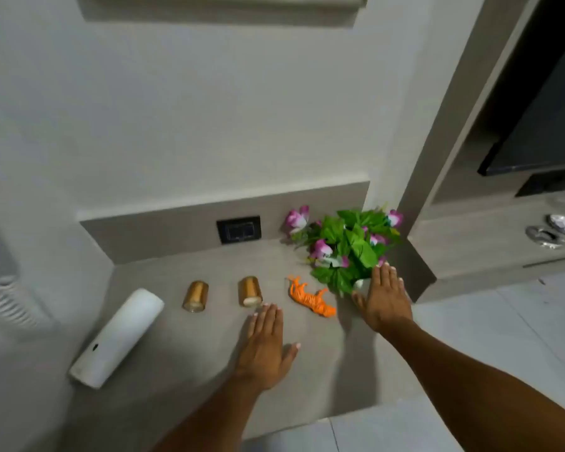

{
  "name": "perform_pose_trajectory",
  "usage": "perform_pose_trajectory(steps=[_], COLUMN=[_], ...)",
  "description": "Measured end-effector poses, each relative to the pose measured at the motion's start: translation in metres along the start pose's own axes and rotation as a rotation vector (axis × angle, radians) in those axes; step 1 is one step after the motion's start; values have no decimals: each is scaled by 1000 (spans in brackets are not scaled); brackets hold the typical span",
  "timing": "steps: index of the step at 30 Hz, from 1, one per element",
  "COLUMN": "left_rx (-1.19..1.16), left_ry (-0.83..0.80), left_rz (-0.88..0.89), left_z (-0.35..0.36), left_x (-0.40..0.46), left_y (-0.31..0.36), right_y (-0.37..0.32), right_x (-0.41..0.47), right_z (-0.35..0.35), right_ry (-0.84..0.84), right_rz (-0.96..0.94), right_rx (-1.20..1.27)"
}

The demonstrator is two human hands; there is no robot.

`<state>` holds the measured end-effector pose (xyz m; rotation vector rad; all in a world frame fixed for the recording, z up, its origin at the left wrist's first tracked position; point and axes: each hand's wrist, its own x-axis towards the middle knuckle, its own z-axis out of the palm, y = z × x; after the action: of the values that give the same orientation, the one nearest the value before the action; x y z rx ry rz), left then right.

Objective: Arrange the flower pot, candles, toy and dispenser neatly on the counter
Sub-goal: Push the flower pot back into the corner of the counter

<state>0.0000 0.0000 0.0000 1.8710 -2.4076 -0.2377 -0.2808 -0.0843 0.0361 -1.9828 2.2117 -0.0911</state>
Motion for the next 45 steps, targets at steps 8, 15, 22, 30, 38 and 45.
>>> perform_pose_trajectory(steps=[8, 15, 22, 30, 38, 45], left_rx=[18, 21, 39, 49, 20, -41], left_ry=[-95, -64, -70, -65, -63, 18], left_rz=[-54, -52, -48, -12, -20, -11], left_z=[33, 44, 45, 52, 49, 59], left_x=[9, 14, 16, 22, 25, 27], left_y=[-1, -5, -5, -9, -7, -12], right_y=[0, -5, 9, 16, -14, -29], right_x=[-3, 5, 31, 19, 87, 135], right_z=[15, 5, 0, 40, 37, 38], right_ry=[34, 10, 25, 419, 427, 353], right_rz=[37, 106, 402, 300, 252, 322], right_rx=[93, 195, 543, 976, 1075, 1066])
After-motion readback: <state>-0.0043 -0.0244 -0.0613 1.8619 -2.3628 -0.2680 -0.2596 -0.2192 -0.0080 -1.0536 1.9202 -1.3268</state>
